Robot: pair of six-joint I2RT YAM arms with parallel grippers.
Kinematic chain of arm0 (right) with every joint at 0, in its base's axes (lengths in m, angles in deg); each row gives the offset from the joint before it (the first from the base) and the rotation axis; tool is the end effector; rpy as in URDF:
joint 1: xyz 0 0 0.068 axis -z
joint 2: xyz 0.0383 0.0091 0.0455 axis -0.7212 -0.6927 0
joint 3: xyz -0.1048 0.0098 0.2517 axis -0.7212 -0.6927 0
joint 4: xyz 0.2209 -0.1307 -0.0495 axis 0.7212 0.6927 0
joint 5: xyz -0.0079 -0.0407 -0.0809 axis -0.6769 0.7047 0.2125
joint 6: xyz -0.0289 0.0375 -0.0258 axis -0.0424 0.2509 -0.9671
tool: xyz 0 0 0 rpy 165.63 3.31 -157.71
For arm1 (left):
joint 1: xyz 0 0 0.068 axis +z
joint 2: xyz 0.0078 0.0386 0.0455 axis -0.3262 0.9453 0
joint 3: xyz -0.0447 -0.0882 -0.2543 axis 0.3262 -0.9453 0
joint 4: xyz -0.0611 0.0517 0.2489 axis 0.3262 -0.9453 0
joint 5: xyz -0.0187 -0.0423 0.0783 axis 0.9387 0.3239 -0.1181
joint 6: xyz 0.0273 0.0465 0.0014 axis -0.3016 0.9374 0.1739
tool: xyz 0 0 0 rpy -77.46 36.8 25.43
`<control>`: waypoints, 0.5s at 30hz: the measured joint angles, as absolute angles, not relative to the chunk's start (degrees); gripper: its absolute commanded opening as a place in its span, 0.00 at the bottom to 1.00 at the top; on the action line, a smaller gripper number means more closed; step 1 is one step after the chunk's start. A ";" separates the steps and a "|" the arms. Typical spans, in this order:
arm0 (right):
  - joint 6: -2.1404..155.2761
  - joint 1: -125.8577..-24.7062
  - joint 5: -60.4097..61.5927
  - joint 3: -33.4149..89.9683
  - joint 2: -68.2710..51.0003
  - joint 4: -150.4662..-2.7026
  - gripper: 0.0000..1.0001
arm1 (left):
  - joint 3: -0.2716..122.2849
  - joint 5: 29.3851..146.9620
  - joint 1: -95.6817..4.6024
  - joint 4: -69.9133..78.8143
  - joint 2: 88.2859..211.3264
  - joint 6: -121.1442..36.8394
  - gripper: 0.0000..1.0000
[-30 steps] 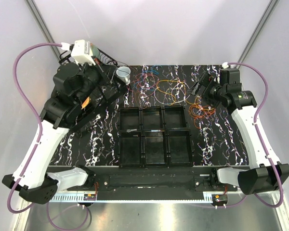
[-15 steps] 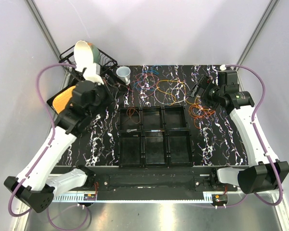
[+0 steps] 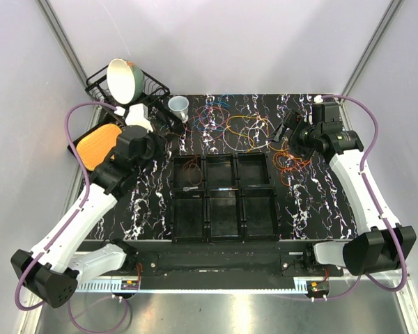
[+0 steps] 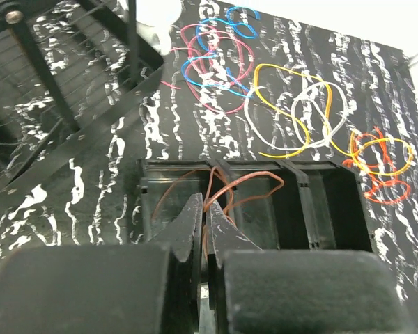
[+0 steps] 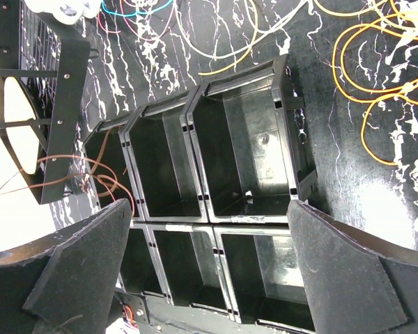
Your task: Untangle the cables
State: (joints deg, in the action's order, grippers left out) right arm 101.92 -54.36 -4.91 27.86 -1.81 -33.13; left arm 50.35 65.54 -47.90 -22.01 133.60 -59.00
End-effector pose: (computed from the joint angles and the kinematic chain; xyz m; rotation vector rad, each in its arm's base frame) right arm 0.2676 0.0468 0.3575 0.3775 2.3508 0.6131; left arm 0.2037 -0.1021 0.3694 -0.1590 1.9593 -0.4159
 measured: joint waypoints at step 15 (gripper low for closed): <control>101.35 -54.36 -4.94 26.68 -2.43 -33.80 1.00 | 47.36 59.79 -48.08 -23.39 135.79 -59.54 0.00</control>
